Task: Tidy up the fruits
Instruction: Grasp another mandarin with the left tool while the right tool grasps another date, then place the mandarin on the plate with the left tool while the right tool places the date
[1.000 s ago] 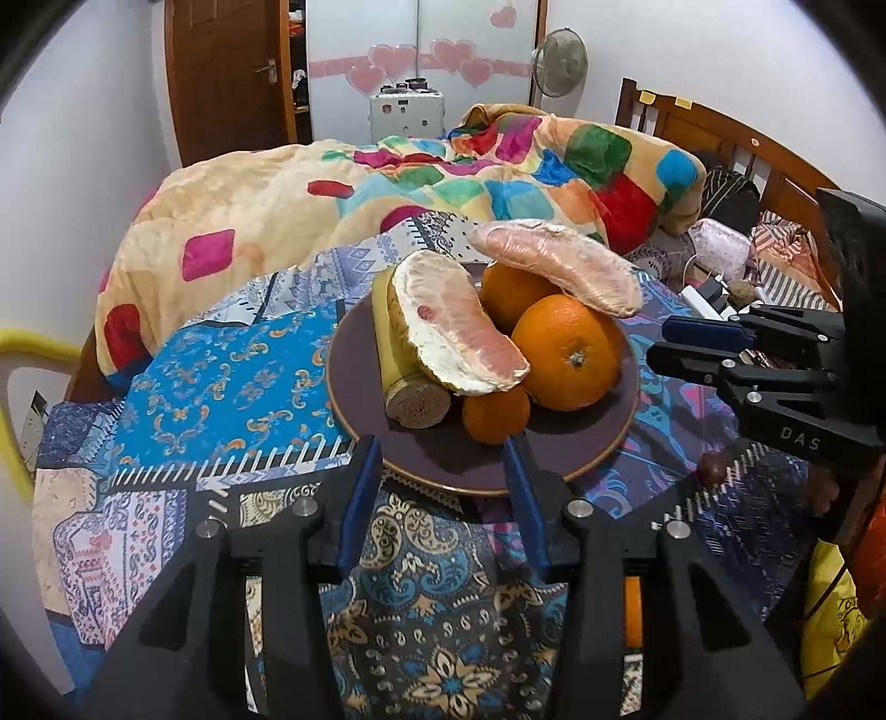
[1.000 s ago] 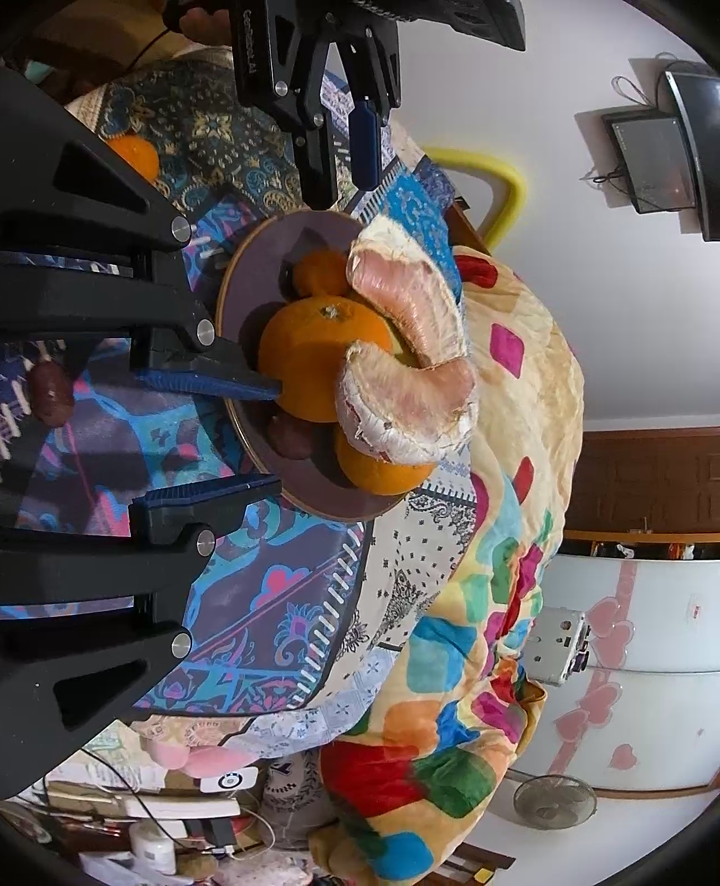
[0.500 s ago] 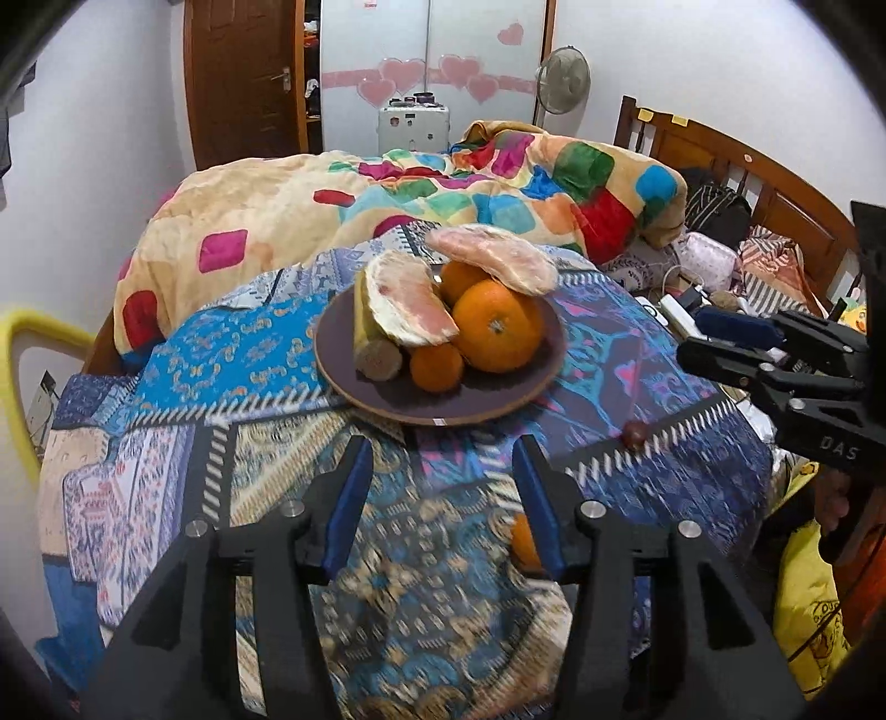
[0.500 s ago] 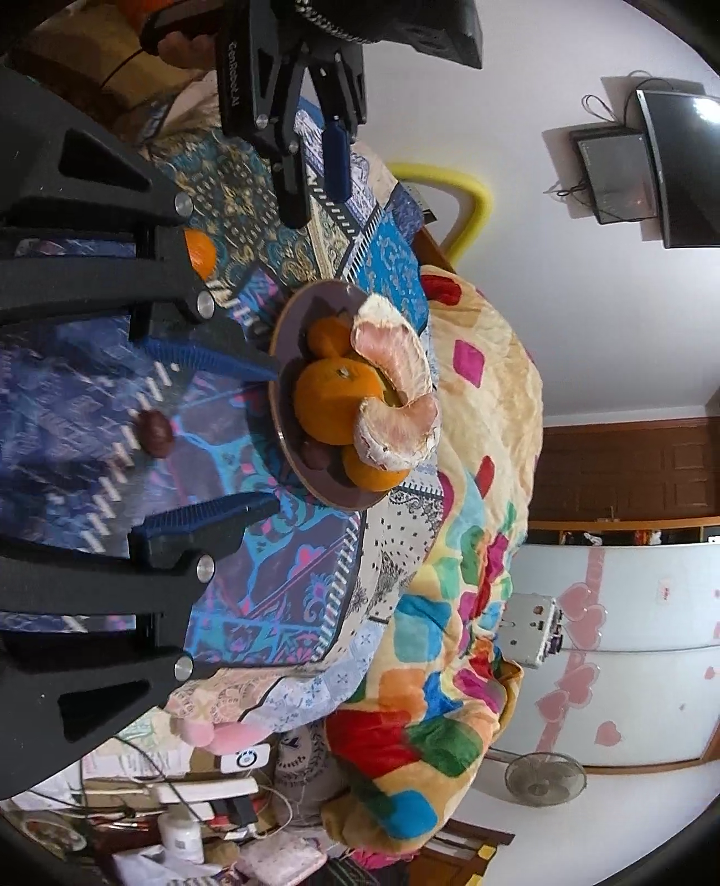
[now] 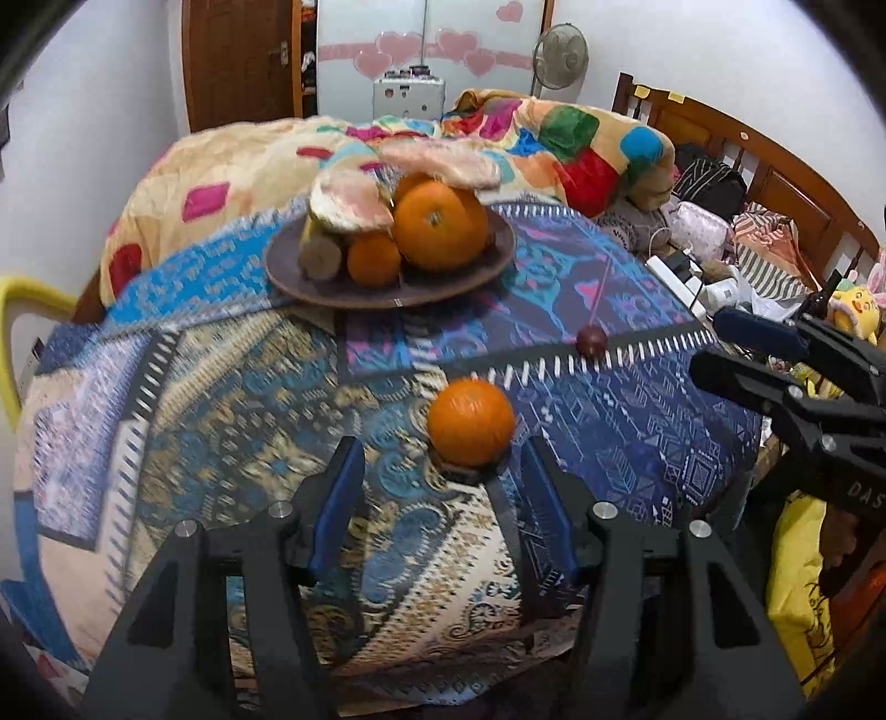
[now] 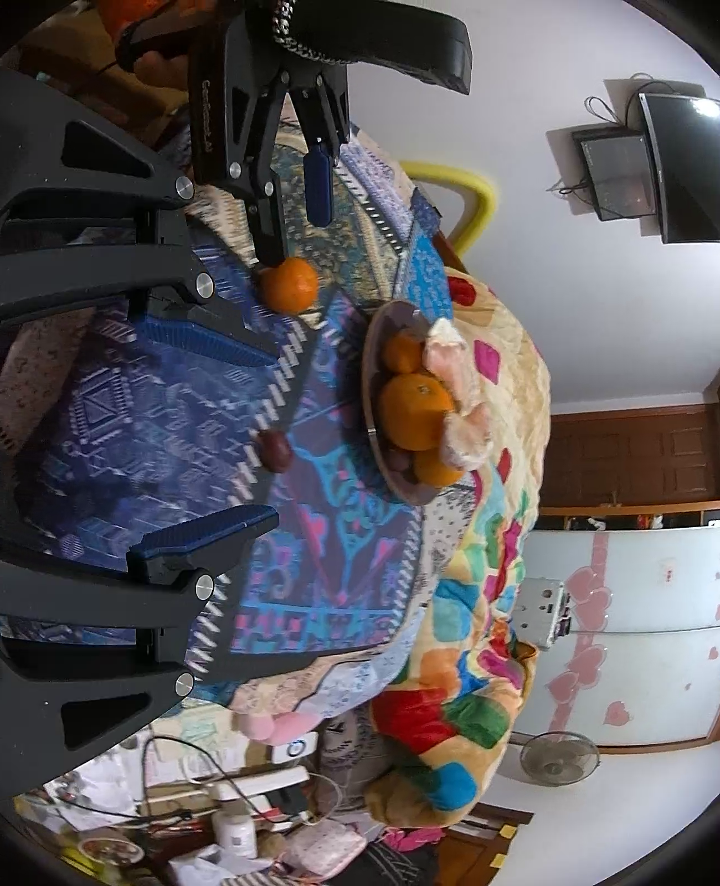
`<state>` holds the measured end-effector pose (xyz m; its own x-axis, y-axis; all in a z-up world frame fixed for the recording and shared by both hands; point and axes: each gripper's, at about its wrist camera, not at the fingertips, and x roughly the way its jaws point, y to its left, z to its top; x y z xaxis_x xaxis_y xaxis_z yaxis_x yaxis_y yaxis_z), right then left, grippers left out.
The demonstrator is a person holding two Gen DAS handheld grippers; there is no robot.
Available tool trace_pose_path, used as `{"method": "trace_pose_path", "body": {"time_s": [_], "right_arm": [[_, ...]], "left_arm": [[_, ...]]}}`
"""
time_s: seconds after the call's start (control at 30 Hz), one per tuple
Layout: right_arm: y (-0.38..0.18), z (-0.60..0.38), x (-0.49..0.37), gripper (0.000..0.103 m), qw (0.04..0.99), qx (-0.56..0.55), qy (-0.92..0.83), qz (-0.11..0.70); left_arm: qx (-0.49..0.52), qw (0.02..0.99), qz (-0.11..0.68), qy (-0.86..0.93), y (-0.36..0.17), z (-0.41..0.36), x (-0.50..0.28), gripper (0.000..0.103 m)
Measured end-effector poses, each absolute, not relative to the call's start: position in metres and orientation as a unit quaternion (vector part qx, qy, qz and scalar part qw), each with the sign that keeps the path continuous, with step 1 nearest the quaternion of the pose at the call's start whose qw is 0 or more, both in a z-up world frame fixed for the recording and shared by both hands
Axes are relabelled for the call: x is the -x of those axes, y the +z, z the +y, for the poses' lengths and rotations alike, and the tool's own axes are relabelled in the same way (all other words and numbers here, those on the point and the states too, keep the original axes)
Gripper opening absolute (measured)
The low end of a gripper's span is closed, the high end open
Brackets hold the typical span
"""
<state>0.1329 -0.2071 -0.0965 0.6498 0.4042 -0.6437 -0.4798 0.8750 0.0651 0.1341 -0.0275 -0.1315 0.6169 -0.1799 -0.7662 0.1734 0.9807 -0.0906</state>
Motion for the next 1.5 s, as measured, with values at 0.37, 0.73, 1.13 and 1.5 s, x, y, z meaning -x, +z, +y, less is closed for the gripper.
{"method": "trace_pose_path", "body": {"time_s": [0.37,0.73,1.13,1.5], "right_arm": [[-0.125,-0.21,-0.142,0.048,0.896,0.045,0.239,0.371],[-0.138,-0.197,-0.166,0.043,0.888,0.042,0.25,0.383],[-0.14,-0.184,-0.185,0.021,0.887,0.064,0.249,0.383],[-0.122,-0.173,-0.19,0.02,0.89,0.055,0.262,0.368]], "left_arm": [[0.001,0.903,0.419,-0.094,-0.145,-0.039,-0.147,0.049],[0.027,0.908,0.407,-0.093,-0.141,-0.017,-0.15,0.037],[0.024,0.917,0.391,-0.074,-0.133,0.006,-0.156,0.037],[0.019,0.922,0.378,-0.076,-0.119,0.012,-0.169,0.037]]}}
